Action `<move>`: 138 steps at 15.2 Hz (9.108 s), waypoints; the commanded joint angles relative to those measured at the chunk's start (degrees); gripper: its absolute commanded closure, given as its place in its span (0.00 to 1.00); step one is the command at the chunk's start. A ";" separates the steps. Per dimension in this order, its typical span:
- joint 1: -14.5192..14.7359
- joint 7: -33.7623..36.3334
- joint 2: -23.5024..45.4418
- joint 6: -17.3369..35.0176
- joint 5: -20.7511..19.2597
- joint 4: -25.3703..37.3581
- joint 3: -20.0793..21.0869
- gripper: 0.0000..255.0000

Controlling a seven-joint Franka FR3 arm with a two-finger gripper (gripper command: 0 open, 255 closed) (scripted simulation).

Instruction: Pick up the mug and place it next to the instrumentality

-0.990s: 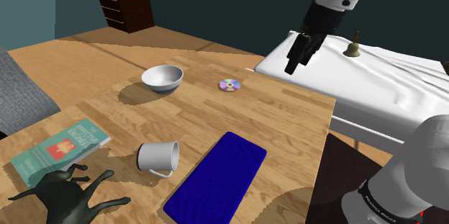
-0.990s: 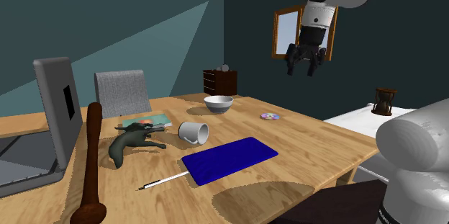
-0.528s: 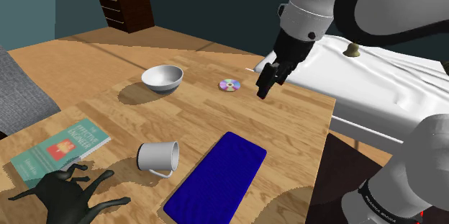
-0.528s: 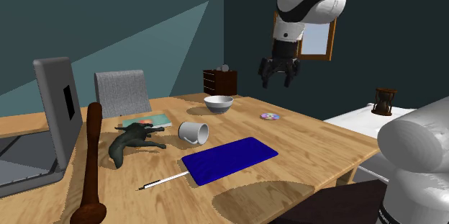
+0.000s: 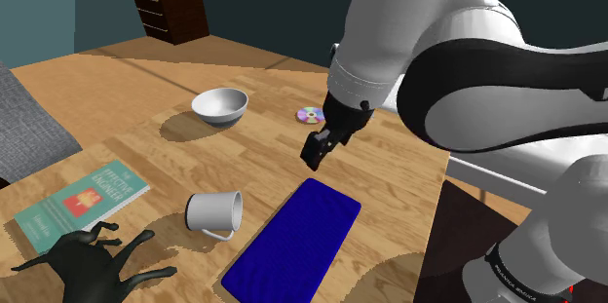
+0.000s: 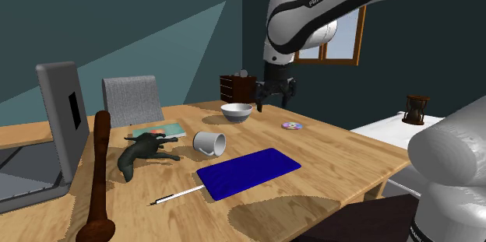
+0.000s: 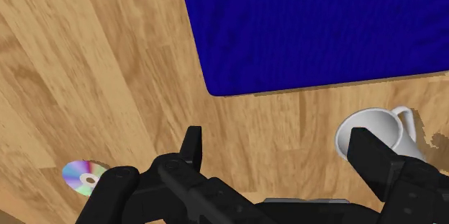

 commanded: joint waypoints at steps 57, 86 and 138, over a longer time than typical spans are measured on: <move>-12.76 61.25 58.77 3.72 -41.08 30.93 29.70 0.00; -13.16 69.50 63.82 11.05 -37.65 30.18 27.48 1.00; -85.84 39.75 57.62 -9.01 -24.98 24.49 76.92 1.00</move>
